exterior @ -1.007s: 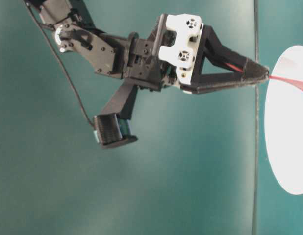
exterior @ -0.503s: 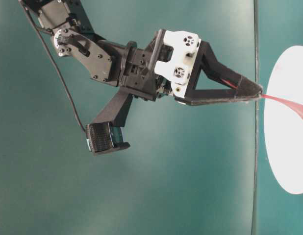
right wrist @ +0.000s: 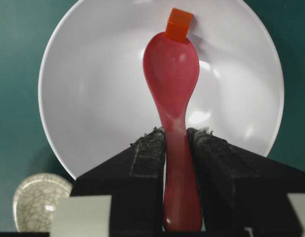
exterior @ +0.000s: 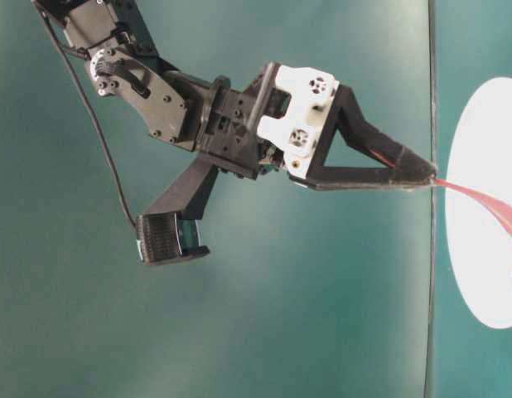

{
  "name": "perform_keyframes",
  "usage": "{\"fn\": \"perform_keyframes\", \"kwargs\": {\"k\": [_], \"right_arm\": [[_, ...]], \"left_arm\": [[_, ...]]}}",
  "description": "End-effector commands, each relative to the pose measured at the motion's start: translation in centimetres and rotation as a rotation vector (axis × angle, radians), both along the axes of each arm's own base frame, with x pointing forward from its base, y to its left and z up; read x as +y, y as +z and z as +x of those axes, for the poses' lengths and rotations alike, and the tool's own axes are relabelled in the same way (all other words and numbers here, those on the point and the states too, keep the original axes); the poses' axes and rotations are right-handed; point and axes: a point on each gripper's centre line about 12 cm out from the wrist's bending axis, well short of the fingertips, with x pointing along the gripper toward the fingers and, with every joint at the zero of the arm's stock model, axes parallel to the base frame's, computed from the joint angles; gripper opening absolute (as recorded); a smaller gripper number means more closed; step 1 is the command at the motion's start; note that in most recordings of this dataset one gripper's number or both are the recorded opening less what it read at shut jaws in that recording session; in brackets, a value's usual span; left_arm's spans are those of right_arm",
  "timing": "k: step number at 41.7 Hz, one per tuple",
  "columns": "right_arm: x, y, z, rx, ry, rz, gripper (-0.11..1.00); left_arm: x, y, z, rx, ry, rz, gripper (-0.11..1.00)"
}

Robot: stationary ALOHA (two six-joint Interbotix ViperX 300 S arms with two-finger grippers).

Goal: Grip the spoon and scoop the red block from the bowl with right arm.
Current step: 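Push the spoon under the red cube along the bowl's inner wall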

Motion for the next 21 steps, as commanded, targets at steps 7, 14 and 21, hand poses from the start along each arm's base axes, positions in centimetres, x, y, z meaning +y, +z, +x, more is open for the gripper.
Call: {"fn": "perform_keyframes", "kwargs": {"k": [7, 14, 21], "right_arm": [[0.03, 1.57, 0.84, -0.072, -0.003, -0.016, 0.24], [0.01, 1.64, 0.92, -0.078, -0.005, -0.017, 0.24], [-0.06, 1.69, 1.07, -0.094, -0.009, -0.021, 0.24]], "left_arm": [[0.07, 0.39, 0.14, -0.012, 0.002, 0.004, 0.0], [0.07, 0.47, 0.16, -0.015, 0.002, 0.004, 0.0], [0.07, 0.45, 0.15, -0.014, 0.002, 0.004, 0.0]]}}
